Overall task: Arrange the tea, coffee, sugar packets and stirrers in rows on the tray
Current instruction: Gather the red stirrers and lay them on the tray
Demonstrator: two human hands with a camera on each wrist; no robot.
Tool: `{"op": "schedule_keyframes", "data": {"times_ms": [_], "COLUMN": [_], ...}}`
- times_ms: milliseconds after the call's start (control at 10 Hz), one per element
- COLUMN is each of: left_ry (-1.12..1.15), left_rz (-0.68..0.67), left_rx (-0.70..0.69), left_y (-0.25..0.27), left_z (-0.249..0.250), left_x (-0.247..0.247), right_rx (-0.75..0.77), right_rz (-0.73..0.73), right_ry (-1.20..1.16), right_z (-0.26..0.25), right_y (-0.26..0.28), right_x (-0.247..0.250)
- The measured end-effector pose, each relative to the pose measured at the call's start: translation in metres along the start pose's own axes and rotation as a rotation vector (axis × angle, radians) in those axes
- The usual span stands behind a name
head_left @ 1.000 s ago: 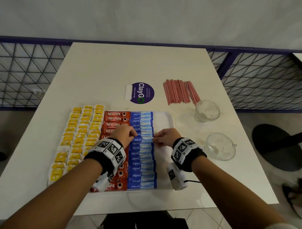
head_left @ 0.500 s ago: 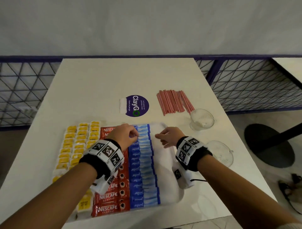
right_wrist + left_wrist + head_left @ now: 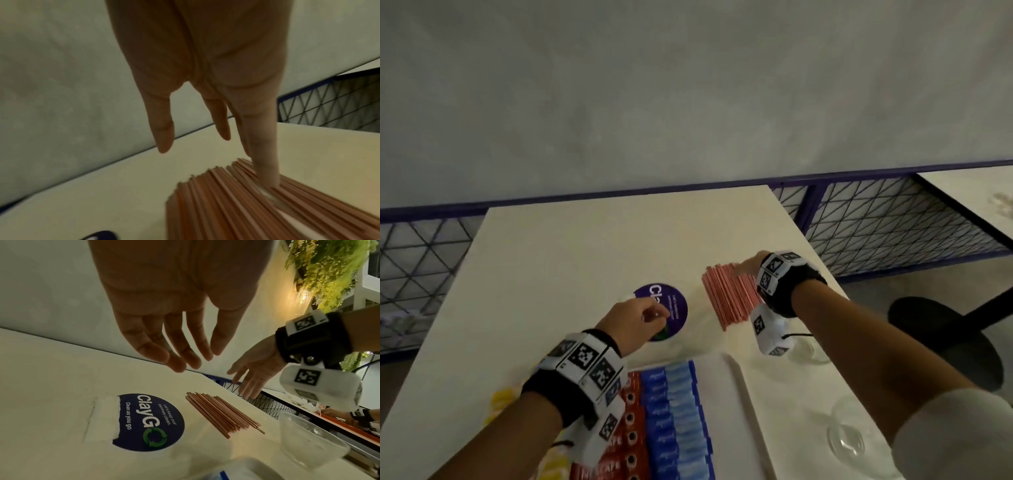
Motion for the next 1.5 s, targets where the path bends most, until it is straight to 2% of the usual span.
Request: {"op": "schedule_keyframes", "data": {"times_ms": [100, 200, 300, 400, 500, 600, 800, 1000, 1100, 1300, 1400, 1500], "left_ry": [0.003, 0.003, -0.018, -0.002, 0.027, 0.046, 0.032, 0.055, 0.067, 0.059, 0.100, 0.391], "left_rz": [-0.045, -0.084, -0.100, -0.098, -0.091, -0.097, -0.095, -0.089, -0.070, -0.060, 0.004, 0.026], "left_rx": [0.005, 0.051, 0.090, 0.112, 0.115, 0.119, 0.085, 0.113, 0.112, 0.158, 0.196, 0.269], "left_y": [-0.022, -0.042, -0.058, -0.069, -0.077, -0.080, -0.076, -0.062, -0.056, -0.045, -0.043, -0.042], "left_z": [-0.006, -0.015, -0.026, -0.033, -0.033, -0.028, -0.017, -0.026, -0.032, -0.043, -0.047, -0.043], "left_x": [-0.001, -0.002, -0.002, -0.003, -0.006, -0.013, -0.022, -0.020, -0.016, -0.002, 0.007, 0.008], "right_rx": [0.075, 0.045, 0.043, 0.031, 0.052, 0.007, 0.013, 0.053, -0.010, 0.198, 0.251, 0.421], "right_rz": [-0.110, -0.139, -0.169, -0.193, -0.155, -0.080, -0.111, -0.153, -0.184, -0.019, 0.003, -0.038], "right_ry": [0.185, 0.260, 0.386, 0.378, 0.367, 0.379, 0.584, 0.580, 0.627, 0.377, 0.129, -0.025], "right_z": [-0.016, -0.003, 0.019, 0.003, -0.013, -0.005, -0.002, -0.008, -0.003, -0.027, -0.045, -0.082], "right_y": [-0.015, -0.063, -0.135, -0.091, -0.082, -0.087, -0.089, -0.082, -0.081, -0.062, -0.062, -0.038], "right_x": [-0.004, -0.014, -0.029, -0.023, -0.023, -0.029, -0.038, -0.055, -0.050, -0.035, -0.042, -0.061]}}
Point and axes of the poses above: each hand's wrist, its own y-axis away from the middle knuckle, its own x-axis out of the back of the hand, z = x × y, the point moved 6 cm from there along -y, towards the middle knuckle, and after that the axes turned 4 degrees about z, right-handed, at the moved point
